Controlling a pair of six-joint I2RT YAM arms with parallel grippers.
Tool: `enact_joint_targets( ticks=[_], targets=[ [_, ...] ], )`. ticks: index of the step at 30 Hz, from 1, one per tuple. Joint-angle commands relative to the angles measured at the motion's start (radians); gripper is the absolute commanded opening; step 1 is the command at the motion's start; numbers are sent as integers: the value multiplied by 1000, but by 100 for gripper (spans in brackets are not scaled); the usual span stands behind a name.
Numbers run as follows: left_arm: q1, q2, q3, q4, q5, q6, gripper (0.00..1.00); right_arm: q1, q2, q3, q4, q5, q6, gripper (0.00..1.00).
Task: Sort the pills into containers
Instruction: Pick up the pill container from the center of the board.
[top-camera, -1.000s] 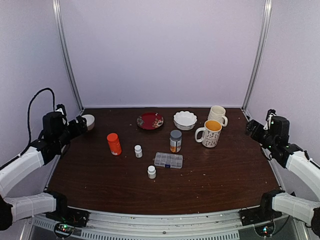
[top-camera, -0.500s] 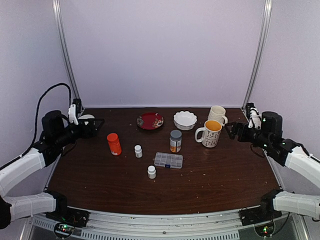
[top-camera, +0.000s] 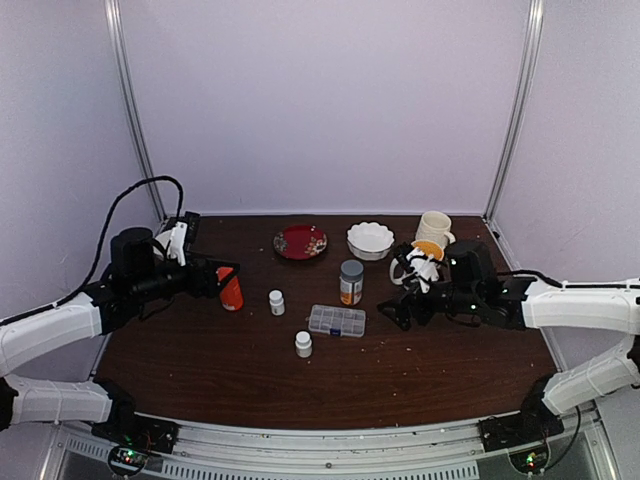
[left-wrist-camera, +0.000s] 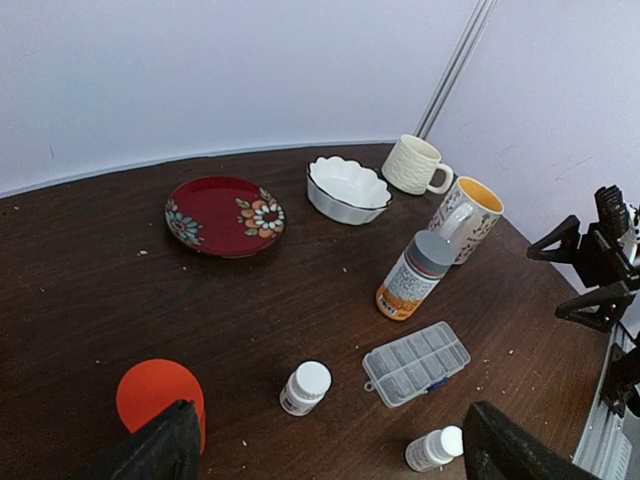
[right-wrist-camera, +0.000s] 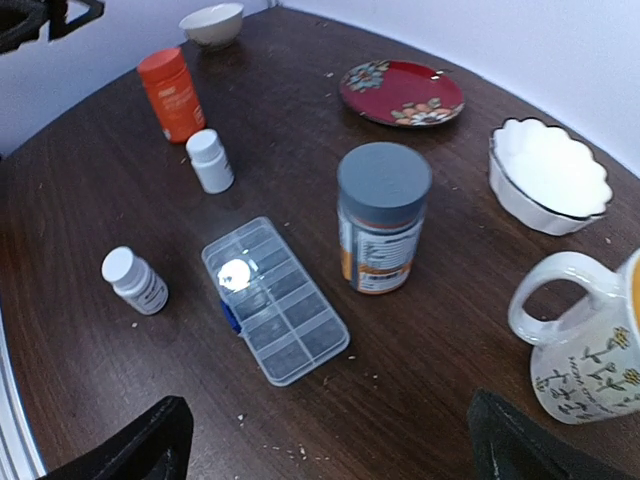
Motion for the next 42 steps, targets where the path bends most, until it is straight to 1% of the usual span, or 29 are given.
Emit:
enact_joint_targets(
  ticks=[1,3,5,8,13,18,22,27,31,35,37,42],
  targets=[
    [-32,39,-8,7,-18,25,94,31,106,120,-29,-91,-161,100],
    [-50,62,-13,17,-21,21,94,34,175,188,-105,-120,-187,100],
    [-64,82,-35,68,-17,-7,94,44,239,237,-127,-117,-204,100],
    [-74,129,-64,157,4,-61,93,60,313,282,-118,-75,-211,100],
    [-100,199,-59,185,2,-70,92,67,410,328,-89,-64,-200,100],
    [-100,226,-71,243,23,-96,92,70,481,349,-73,-53,-188,100],
    [-100,237,-63,233,21,-88,92,70,521,346,-46,-17,-181,100],
    [-100,221,-62,222,-3,-82,92,70,580,367,-62,9,-183,99],
    [-100,192,-56,190,-43,-73,93,70,613,384,-62,-5,-178,100],
    [-100,159,-45,148,-92,-55,94,71,637,402,-96,-63,-180,99],
    [-100,146,-43,140,-100,-50,94,76,634,398,-101,-94,-188,100],
    [-100,131,-36,129,-109,-47,94,115,612,376,-127,-89,-236,100]
  ],
)
